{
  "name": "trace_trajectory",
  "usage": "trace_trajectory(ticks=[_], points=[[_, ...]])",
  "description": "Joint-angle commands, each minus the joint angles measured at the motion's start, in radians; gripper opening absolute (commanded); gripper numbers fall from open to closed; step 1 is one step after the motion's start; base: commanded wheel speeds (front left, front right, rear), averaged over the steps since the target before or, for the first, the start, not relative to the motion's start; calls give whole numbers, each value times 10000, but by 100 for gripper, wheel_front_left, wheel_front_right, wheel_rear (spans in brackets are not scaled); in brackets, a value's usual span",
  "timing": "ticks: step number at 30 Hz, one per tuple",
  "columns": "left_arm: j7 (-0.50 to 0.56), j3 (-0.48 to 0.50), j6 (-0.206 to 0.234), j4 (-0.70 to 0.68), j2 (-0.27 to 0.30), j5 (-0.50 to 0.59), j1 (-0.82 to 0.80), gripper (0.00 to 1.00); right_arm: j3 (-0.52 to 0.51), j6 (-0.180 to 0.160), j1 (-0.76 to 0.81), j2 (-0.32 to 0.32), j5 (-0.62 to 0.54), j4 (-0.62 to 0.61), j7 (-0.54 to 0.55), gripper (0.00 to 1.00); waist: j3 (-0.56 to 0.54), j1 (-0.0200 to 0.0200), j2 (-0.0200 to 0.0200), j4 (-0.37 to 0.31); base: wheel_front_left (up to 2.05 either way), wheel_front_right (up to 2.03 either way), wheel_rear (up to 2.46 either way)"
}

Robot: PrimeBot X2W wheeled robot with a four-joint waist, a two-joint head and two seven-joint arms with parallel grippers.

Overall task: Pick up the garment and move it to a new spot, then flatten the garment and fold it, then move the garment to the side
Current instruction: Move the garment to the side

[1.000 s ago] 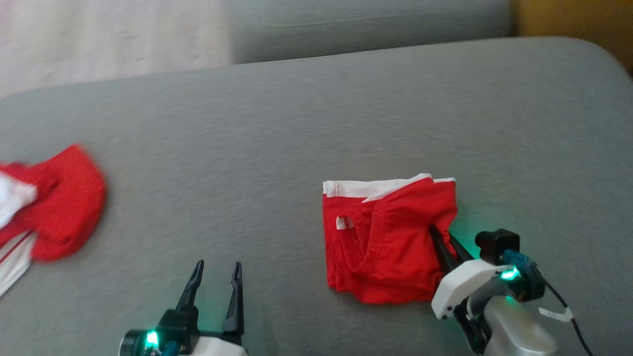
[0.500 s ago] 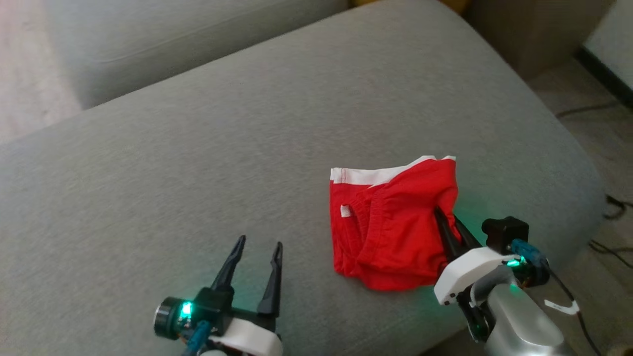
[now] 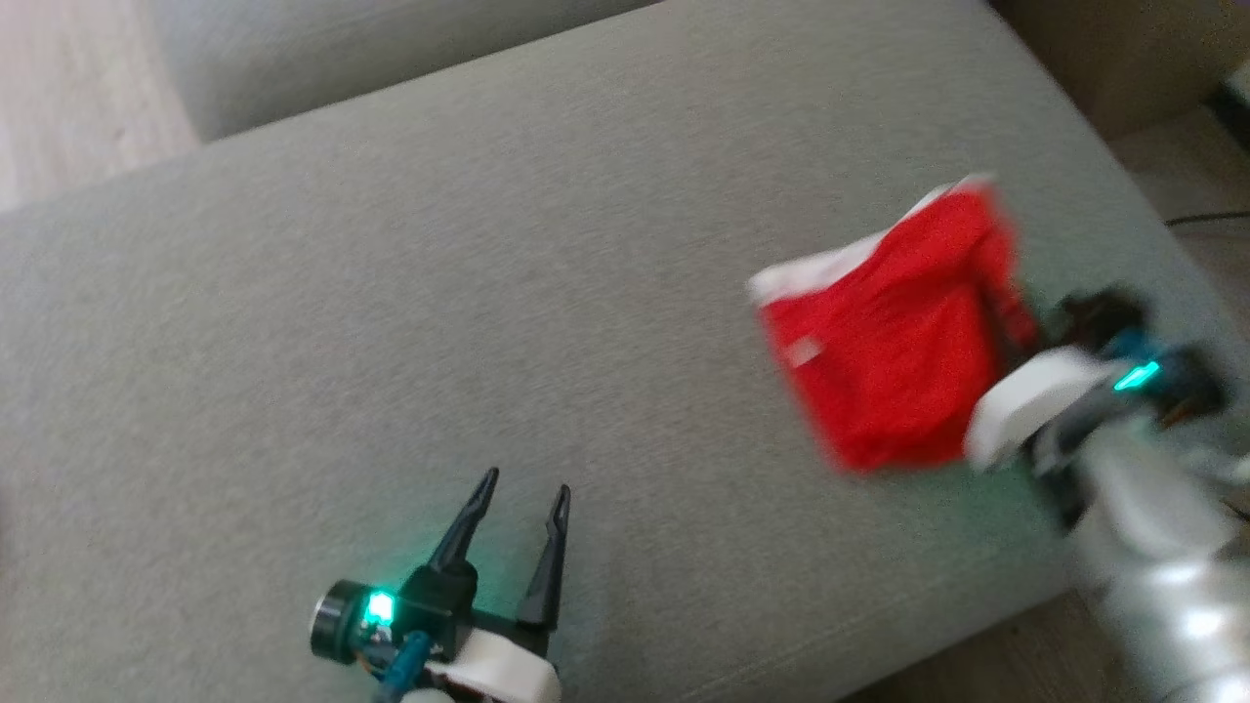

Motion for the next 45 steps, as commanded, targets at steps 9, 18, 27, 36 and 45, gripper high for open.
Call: trace_trajectory(ticks=[9, 18, 27, 36, 45], points=[[-80, 591, -159, -217, 14, 311, -651, 100, -1217, -7, -2131, -2260, -1103, 1284, 964, 0, 855, 0, 0, 1362, 0, 0, 0], [-80, 741, -107, -210, 14, 352, -747, 100, -3399, -7, -2600, -2515, -2241, 1786, 486, 100, 931, 0, 0, 1653, 0, 0, 0], [-80, 1411, 134, -342, 14, 289, -592, 100, -3664, -7, -2371, -464, -2268, 384, -549, 100, 361, 0, 0, 1802, 0, 0, 0], [-80, 2507, 324, -602, 14, 243, -78, 100, -2304, -7, 187, 1065, -655, -2696, -562, 100, -403, 0, 0, 2432, 0, 0, 0], [-80, 3028, 203, -578, 14, 318, 463, 100, -1394, -7, 2598, 1302, 414, -3519, -564, 100, -1101, 0, 0, 3044, 0, 0, 0]])
